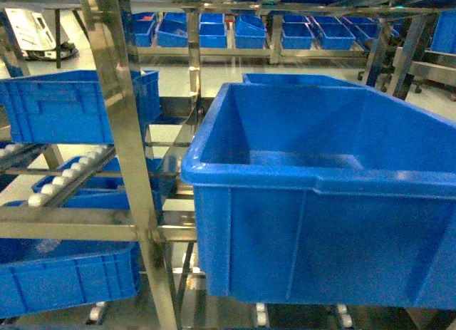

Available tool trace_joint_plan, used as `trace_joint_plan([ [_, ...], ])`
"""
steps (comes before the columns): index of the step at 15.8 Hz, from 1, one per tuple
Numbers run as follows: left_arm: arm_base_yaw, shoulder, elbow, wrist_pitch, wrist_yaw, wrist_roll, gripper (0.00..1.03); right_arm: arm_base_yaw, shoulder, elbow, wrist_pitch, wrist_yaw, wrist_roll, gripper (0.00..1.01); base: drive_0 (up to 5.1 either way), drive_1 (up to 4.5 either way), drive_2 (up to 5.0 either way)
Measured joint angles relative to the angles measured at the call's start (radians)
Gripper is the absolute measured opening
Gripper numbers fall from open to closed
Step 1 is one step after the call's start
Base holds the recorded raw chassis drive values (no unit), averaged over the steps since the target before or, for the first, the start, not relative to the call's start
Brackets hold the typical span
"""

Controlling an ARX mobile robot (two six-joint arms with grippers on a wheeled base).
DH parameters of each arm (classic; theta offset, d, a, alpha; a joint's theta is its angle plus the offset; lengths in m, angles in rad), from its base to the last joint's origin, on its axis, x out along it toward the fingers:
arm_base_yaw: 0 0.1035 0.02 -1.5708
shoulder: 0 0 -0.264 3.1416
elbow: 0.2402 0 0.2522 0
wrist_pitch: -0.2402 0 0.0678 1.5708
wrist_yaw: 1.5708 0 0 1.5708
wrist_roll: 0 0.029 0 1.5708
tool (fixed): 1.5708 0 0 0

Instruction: Place magnetic block on left shelf second layer

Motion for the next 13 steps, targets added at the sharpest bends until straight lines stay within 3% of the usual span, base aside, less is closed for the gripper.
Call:
trace_joint_plan([
  [2, 0.0, 0.0, 0.0, 0.002, 0.0, 0.0, 0.98, 0.0, 0.001, 0.0, -0.003, 0.0, 0.0, 0.33, 0.1, 4.0, -3.8],
  [9, 0.0, 0.0, 0.0, 0.0, 0.0, 0.0, 0.98, 0.0, 0.007, 0.0, -0.002, 0.0, 0.002, 0.33, 0.0, 0.0, 0.0],
  [10, 0.0, 0.0, 0.0, 0.0, 0.0, 0.0, 0.98, 0.002, 0.02, 0.002, 0.004, -0.001, 0.021, 0.33, 0.0, 0.0, 0.0],
  [13, 0.0, 0.0, 0.0, 0.0, 0.0, 0.0, 0.98, 0.071, 0.216, 0.105, 0.093, 0.019, 0.129, 0.33, 0.0, 0.0, 0.0],
])
